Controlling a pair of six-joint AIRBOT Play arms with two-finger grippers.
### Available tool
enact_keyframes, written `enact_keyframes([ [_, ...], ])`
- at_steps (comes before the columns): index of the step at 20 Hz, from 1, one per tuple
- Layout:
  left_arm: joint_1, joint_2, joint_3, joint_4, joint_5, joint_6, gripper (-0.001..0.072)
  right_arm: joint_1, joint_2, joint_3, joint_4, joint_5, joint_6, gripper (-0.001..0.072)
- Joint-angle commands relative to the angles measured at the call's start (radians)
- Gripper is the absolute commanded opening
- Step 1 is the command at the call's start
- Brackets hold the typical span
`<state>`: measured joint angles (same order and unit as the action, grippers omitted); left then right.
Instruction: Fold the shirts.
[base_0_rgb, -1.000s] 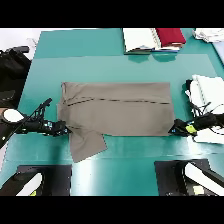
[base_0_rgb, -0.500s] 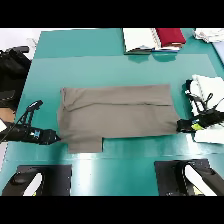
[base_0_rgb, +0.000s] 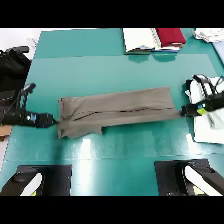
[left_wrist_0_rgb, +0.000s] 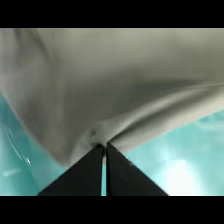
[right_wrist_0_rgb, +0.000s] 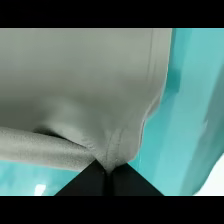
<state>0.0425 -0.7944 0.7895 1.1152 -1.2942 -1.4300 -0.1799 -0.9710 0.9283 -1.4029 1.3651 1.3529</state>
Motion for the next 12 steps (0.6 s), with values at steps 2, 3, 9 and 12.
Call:
enact_keyframes([
  [2,0.001,-0.289,0.177,0.009,0.173,0.052,0.0028,0.074,-0.257,0.224,-0.003,-0.080,0.062,0.0014],
  [3,0.001,-0.354,0.215,0.010,0.192,0.055,0.0029,0.086,-0.317,0.273,-0.003,-0.078,0.063,0.0014],
  [9,0.001,-0.563,0.330,0.004,0.240,0.077,0.0030,0.106,-0.542,0.484,0.031,-0.034,0.063,0.0016],
  [12,0.001,-0.561,0.343,0.000,0.255,0.076,0.0455,0.058,-0.592,0.546,0.192,-0.038,0.034,0.0246],
])
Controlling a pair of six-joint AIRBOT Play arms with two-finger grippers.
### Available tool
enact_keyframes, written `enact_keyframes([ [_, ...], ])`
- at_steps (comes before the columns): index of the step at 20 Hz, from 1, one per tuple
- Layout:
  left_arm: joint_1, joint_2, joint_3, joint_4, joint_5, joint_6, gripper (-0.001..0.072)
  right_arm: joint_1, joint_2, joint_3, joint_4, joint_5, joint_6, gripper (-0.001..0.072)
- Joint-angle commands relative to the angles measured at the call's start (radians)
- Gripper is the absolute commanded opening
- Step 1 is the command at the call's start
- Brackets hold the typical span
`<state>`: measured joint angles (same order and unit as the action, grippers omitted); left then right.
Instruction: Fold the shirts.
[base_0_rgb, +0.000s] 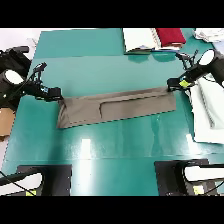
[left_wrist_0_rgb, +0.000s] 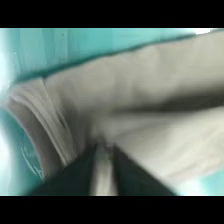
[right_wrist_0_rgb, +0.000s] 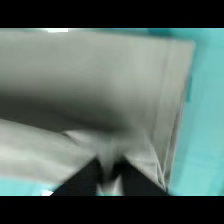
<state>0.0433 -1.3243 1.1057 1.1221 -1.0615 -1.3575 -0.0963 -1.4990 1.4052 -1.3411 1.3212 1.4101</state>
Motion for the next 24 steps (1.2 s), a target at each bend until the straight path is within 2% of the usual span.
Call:
enact_keyframes([
  [1,0.000,-0.031,0.039,-0.007,0.018,-0.003,0.0494,-0.046,-0.071,0.082,0.186,0.006,-0.040,0.0399],
  [2,0.000,-0.031,0.059,-0.008,0.002,-0.003,0.0495,-0.071,-0.073,0.089,0.230,0.010,-0.060,0.0467],
  [4,0.000,-0.031,0.099,-0.024,-0.036,-0.003,0.0493,-0.121,-0.072,0.089,0.280,0.037,-0.117,0.0472],
  [5,0.000,-0.031,0.111,-0.046,-0.051,-0.003,0.0493,-0.150,-0.072,0.081,0.286,0.060,-0.139,0.0501],
  [6,0.000,-0.030,0.114,-0.066,-0.059,-0.003,0.0371,-0.183,-0.071,0.064,0.288,0.086,-0.157,0.0550],
  [7,0.000,-0.030,0.114,-0.089,-0.068,-0.002,0.0090,-0.219,-0.071,0.037,0.295,0.098,-0.168,0.0563],
  [8,0.000,-0.030,0.114,-0.111,-0.070,-0.001,0.0035,-0.262,-0.071,0.002,0.303,0.099,-0.174,0.0563],
  [10,-0.002,-0.030,0.114,-0.182,-0.072,-0.002,0.0029,-0.334,-0.075,-0.075,0.303,0.072,-0.186,0.0560],
  [13,-0.070,-0.032,0.113,-0.182,-0.033,-0.011,0.0028,-0.393,-0.126,-0.146,0.323,0.070,-0.213,0.0553],
  [15,-0.149,-0.032,0.111,-0.180,0.033,-0.059,0.0028,-0.397,-0.172,-0.169,0.401,0.061,-0.244,0.0545],
  [17,-0.224,-0.033,0.111,-0.180,0.103,-0.092,0.0028,-0.374,-0.206,-0.171,0.471,0.037,-0.265,0.0447],
  [19,-0.294,-0.035,0.112,-0.180,0.173,-0.130,0.0028,-0.338,-0.226,-0.171,0.501,0.001,-0.275,0.0446],
  [20,-0.329,-0.044,0.112,-0.182,0.199,-0.138,0.0028,-0.312,-0.230,-0.171,0.509,-0.018,-0.281,0.0410],
  [23,-0.425,-0.111,0.113,-0.188,0.248,-0.157,0.0027,-0.256,-0.218,-0.145,0.509,-0.027,-0.320,0.0044],
  [24,-0.452,-0.143,0.120,-0.188,0.265,-0.162,0.0027,-0.243,-0.206,-0.117,0.509,-0.009,-0.329,0.0015],
])
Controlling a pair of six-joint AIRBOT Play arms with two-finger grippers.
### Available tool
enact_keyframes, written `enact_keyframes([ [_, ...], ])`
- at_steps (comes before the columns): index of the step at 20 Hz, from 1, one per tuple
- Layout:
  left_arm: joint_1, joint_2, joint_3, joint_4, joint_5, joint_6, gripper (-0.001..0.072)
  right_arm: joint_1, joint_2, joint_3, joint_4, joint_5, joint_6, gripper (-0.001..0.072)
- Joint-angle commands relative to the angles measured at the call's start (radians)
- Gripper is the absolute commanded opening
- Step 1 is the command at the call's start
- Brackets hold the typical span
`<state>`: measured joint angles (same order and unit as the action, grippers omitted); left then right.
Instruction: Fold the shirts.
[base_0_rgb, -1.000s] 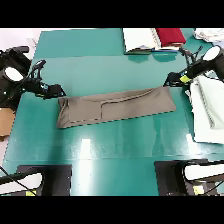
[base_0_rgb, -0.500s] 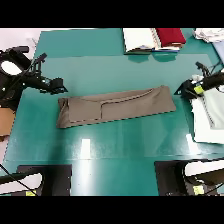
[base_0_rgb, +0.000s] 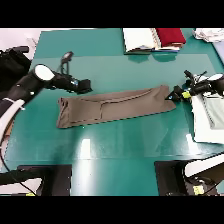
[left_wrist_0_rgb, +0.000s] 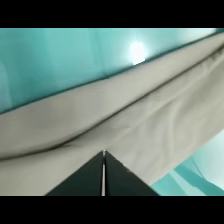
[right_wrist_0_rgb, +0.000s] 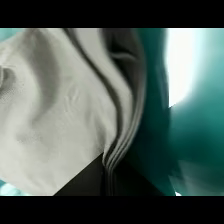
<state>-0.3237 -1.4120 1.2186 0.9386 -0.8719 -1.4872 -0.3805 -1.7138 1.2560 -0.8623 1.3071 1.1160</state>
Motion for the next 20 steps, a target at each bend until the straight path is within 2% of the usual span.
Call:
enact_keyframes([
  [1,-0.109,-0.092,0.025,-0.007,0.080,-0.033,0.0027,0.051,0.028,0.068,0.030,0.029,-0.036,0.0015],
  [5,-0.199,-0.251,0.153,-0.016,0.076,-0.033,0.0027,0.108,0.162,0.236,0.031,0.122,-0.014,0.0014],
  [11,-0.262,-0.433,0.322,-0.051,0.070,-0.035,0.0027,0.278,0.323,0.385,0.033,0.121,0.094,0.0014],
  [20,-0.269,-0.470,0.355,-0.045,0.072,-0.033,0.0028,0.507,0.338,0.515,0.033,0.069,0.187,0.0015],
])
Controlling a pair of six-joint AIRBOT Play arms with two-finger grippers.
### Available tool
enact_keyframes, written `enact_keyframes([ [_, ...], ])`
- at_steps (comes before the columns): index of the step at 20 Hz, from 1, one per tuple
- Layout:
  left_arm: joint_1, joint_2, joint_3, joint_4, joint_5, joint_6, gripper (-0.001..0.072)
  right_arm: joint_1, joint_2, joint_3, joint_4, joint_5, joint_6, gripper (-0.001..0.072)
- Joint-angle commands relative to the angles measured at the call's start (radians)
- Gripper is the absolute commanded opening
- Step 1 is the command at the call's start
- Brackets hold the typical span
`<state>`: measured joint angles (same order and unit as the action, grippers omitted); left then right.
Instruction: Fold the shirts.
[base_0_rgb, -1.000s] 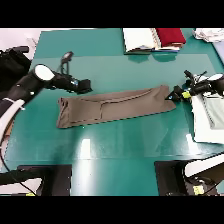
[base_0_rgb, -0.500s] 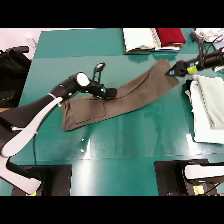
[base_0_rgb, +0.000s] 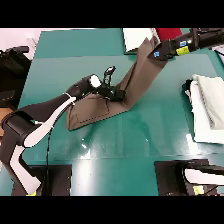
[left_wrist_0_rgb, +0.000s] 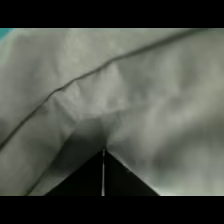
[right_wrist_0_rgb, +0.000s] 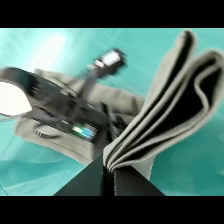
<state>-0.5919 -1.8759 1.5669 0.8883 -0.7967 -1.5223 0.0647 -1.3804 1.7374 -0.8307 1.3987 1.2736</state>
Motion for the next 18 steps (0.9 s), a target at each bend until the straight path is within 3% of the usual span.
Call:
enact_keyframes([
  [1,0.007,-0.005,0.007,0.006,-0.021,0.001,0.0028,0.077,0.005,0.040,0.001,-0.034,0.030,0.0014],
  [6,0.124,0.063,0.050,0.047,-0.153,-0.014,0.0027,0.165,0.005,0.039,0.004,-0.096,0.054,0.0014],
  [11,0.325,0.373,0.051,0.248,-0.205,-0.014,0.0028,0.348,-0.063,0.039,0.143,-0.190,0.042,0.0015],
  [14,0.447,0.580,0.051,0.405,-0.245,-0.014,0.0028,0.534,-0.180,0.039,0.245,-0.322,-0.021,0.0016],
  [15,0.475,0.636,0.051,0.453,-0.252,-0.015,0.0028,0.595,-0.220,0.039,0.271,-0.374,-0.056,0.0037],
  [17,0.517,0.727,0.051,0.510,-0.262,-0.015,0.0028,0.685,-0.286,0.039,0.296,-0.453,-0.098,0.0367],
  [18,0.531,0.755,0.051,0.514,-0.264,-0.015,0.0028,0.703,-0.301,0.039,0.288,-0.469,-0.098,0.0368],
])
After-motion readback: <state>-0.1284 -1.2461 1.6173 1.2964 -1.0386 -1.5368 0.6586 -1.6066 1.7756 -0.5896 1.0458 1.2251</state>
